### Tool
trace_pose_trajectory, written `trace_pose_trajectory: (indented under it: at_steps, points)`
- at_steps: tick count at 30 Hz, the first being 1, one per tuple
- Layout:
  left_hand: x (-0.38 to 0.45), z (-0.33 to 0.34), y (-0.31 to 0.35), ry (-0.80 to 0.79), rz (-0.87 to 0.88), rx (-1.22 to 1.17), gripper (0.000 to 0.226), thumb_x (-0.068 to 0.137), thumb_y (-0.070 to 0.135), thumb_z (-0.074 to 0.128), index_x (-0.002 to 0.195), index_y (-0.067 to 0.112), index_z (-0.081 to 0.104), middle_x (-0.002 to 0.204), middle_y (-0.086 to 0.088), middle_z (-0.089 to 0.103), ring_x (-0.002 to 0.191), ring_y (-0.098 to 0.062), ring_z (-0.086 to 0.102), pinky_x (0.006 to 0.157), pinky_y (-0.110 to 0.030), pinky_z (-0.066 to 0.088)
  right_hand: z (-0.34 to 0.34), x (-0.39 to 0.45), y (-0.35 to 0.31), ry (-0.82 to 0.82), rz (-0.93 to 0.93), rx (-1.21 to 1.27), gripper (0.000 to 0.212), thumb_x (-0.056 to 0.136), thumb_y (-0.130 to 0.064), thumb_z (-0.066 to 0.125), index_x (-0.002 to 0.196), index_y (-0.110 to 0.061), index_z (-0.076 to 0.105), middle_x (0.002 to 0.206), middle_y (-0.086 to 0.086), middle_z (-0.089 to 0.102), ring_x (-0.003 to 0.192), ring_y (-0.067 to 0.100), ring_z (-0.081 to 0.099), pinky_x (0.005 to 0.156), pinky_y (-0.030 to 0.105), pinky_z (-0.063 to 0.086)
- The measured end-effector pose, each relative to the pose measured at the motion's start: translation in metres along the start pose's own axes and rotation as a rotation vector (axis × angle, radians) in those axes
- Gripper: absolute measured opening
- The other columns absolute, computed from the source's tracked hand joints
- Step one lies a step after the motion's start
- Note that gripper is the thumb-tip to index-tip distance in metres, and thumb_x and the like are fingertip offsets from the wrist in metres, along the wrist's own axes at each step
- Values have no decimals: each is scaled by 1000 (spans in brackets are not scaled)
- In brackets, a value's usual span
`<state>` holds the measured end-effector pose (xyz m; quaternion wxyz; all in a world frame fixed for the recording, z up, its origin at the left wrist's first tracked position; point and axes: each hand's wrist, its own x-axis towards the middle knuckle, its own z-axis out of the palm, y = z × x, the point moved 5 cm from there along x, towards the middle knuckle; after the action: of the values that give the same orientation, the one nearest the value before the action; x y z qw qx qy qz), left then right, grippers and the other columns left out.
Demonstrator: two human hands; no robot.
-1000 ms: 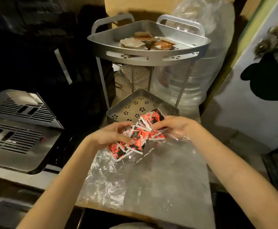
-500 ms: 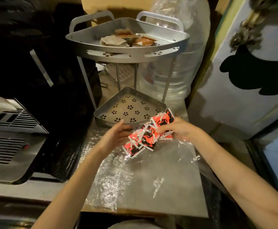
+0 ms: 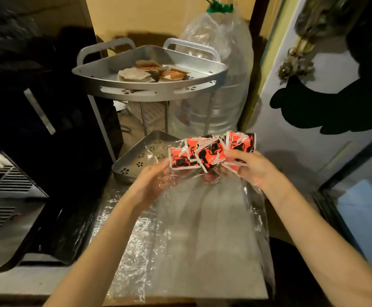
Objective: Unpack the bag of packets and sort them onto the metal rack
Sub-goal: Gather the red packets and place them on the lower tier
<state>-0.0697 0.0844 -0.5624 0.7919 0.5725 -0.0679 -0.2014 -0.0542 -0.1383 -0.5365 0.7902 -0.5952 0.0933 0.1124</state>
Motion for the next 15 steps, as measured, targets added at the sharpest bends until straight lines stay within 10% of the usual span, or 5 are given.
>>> trace_pose_trajectory:
  at_steps: [8, 15]
  points:
    - [15, 35, 61, 29, 164, 272, 58, 55, 24, 82, 109, 19, 62, 82, 5, 75, 79, -13, 71, 69, -28, 55, 34, -24, -25, -64, -284, -113, 24, 71, -1, 69, 92, -10, 68, 79, -1, 76, 77, 13, 72, 66, 26, 55]
    - [12, 37, 83, 113, 242, 586, 33, 62, 30, 80, 92, 22, 69, 88, -2, 74, 81, -16, 71, 79, -36, 55, 62, -22, -23, -24, -314, -243, 44, 54, -30, 86, 94, -17, 73, 98, 9, 74, 94, 27, 70, 87, 51, 53]
